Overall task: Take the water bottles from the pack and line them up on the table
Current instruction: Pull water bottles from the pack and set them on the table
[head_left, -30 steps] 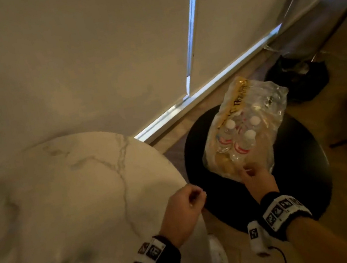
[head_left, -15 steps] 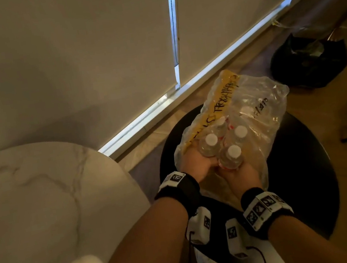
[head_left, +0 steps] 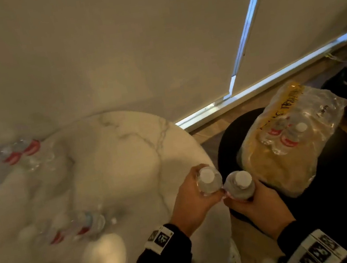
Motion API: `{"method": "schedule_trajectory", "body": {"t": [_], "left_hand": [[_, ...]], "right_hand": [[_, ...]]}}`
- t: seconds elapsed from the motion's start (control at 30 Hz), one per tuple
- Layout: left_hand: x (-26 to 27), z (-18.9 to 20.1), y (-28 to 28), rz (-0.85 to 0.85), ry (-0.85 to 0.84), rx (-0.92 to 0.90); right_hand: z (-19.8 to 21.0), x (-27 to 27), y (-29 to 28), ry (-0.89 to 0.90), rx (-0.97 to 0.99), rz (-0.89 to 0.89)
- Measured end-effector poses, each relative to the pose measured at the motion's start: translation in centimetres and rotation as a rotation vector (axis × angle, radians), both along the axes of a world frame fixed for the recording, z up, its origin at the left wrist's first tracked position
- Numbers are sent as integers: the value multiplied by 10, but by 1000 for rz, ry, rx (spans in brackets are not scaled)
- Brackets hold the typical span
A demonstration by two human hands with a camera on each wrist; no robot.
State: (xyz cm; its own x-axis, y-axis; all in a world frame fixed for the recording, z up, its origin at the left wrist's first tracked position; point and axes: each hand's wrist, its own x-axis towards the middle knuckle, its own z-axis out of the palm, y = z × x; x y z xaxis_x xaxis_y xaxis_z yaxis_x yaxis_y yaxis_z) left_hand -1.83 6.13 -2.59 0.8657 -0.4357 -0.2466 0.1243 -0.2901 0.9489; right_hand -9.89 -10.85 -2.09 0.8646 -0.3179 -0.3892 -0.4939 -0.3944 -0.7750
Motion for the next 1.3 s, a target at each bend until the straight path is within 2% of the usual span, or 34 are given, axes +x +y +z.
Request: {"method": "schedule_trajectory", "body": {"t": [0.17,0.33,0.5,0.67,0.8,0.9,0.93,1.0,1.07,1.23,1.3], "left_hand": [[-66,1,169,304,6,135],[-96,-5,298,531,26,255],[-74,-15,361,599,23,296],[-57,-25,373,594,15,288],[-74,-41,380,584,93,333],[-101,-48,366,538,210,581],[-111,-48,358,532,261,614],[-126,-38,327,552,302,608],[-131,-30,287,509,269,589],[-100,-18,133,248,190,499],[-76,-27,64,103,132,454]], "right_hand": [[-6,-21,156,71,87,184],[-21,-13,293,41,185,301],[-34,13,371,64,146,292],[-42,25,385,86,82,264],[-40,16,359,183,-13,399],[-35,0,307,205,-6,386],[-33,-7,284,186,-2,351],[-26,-17,231,132,-4,254],[-21,-24,168,97,-27,125],[-28,-16,-4,99,-103,-298],[-35,2,-65,109,-45,-441]]}}
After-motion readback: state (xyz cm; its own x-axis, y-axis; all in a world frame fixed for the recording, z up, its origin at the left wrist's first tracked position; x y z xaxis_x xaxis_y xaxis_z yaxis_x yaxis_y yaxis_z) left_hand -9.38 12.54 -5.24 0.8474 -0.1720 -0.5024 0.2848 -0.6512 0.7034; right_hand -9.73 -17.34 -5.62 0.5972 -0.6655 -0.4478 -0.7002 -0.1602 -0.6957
